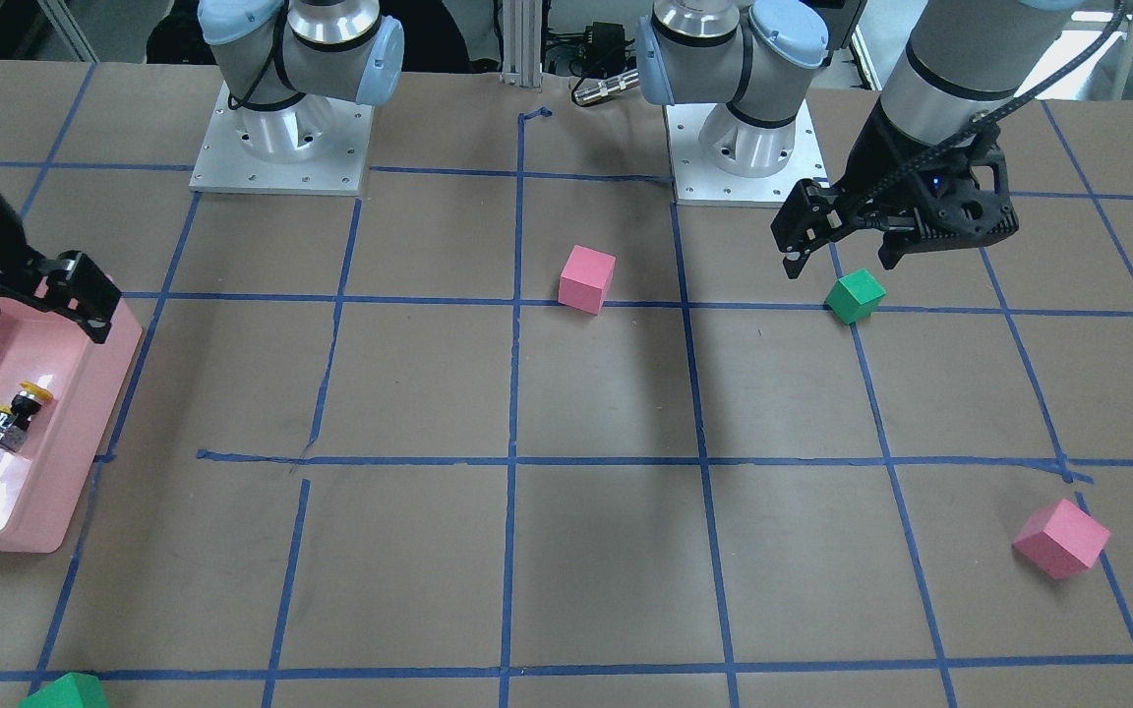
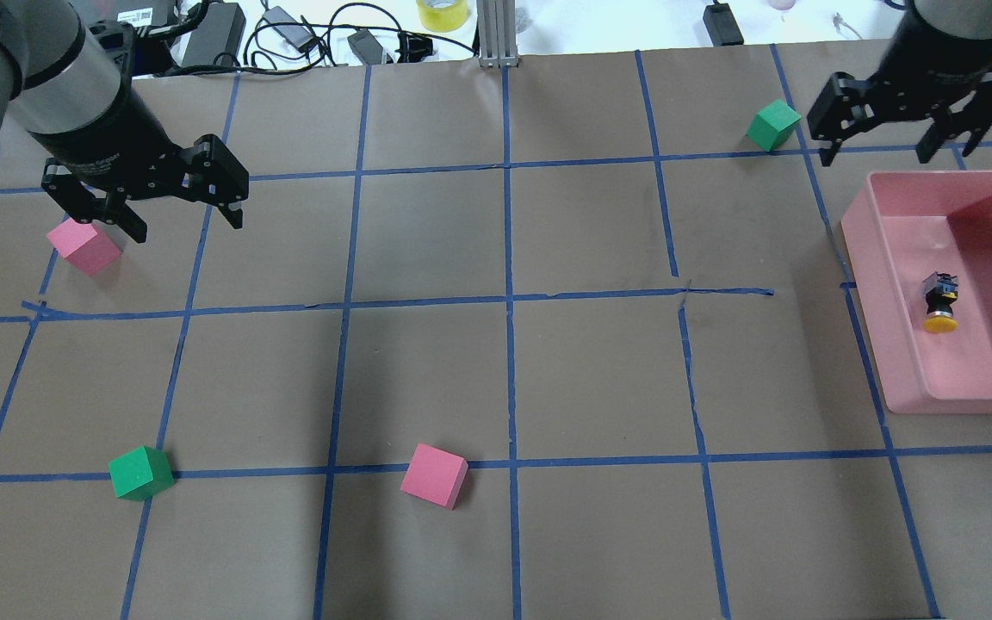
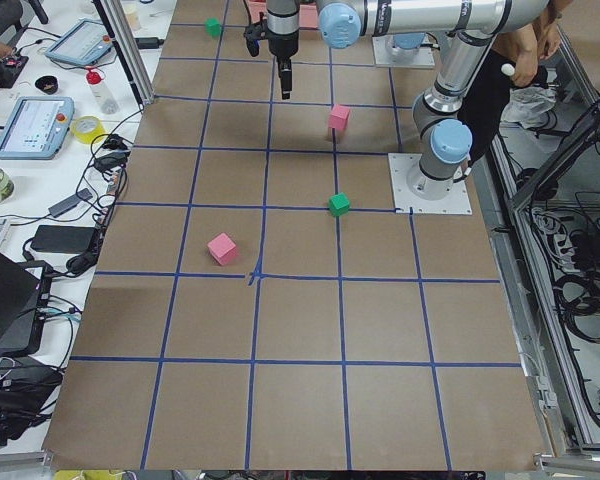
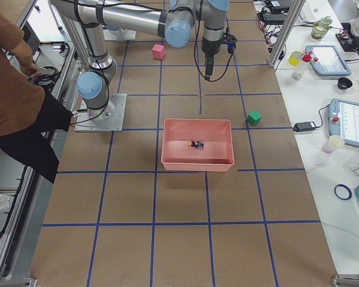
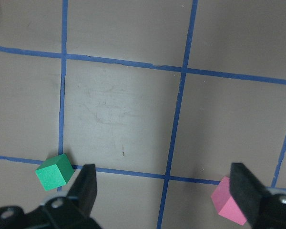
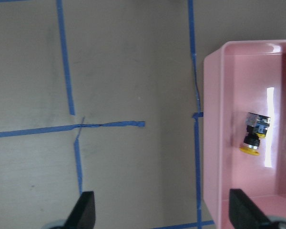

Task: Align button upright
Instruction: 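Move the right gripper over the pink tray toward the yellow button switch, then lower the right gripper and grasp the button switch body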

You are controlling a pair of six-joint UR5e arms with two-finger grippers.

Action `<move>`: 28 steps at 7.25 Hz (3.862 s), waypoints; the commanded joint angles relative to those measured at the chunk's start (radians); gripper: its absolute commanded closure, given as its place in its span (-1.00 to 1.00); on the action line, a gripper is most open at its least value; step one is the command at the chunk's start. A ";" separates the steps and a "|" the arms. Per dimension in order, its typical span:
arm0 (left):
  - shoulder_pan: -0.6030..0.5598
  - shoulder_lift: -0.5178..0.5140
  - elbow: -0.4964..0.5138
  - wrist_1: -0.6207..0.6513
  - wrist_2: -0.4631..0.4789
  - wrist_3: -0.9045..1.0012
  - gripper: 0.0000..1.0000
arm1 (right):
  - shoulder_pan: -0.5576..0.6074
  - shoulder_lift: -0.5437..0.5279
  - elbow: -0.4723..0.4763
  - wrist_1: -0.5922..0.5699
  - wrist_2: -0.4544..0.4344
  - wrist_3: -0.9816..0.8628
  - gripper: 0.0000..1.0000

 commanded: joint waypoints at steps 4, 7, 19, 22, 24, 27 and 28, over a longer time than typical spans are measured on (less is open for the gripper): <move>0.001 -0.003 0.001 0.002 -0.002 -0.002 -1.00 | -0.281 0.092 0.269 -0.474 0.007 -0.254 -1.00; -0.001 0.001 0.001 0.000 0.006 -0.002 -1.00 | -0.383 0.148 0.388 -0.597 0.077 -0.326 -1.00; -0.001 0.000 0.003 0.011 0.000 -0.002 -1.00 | -0.383 0.239 0.411 -0.704 0.082 -0.349 -0.86; -0.001 0.000 0.003 0.011 0.000 -0.002 -1.00 | -0.383 0.238 0.429 -0.704 0.082 -0.368 -0.85; -0.001 0.000 0.001 0.010 0.000 -0.002 -1.00 | -0.383 0.238 0.438 -0.702 0.082 -0.404 -0.69; -0.001 -0.003 0.006 0.017 0.000 -0.002 -1.00 | -0.383 0.238 0.435 -0.701 0.079 -0.429 0.03; -0.001 -0.002 0.003 0.020 0.000 -0.002 -1.00 | -0.383 0.236 0.434 -0.698 0.080 -0.438 0.27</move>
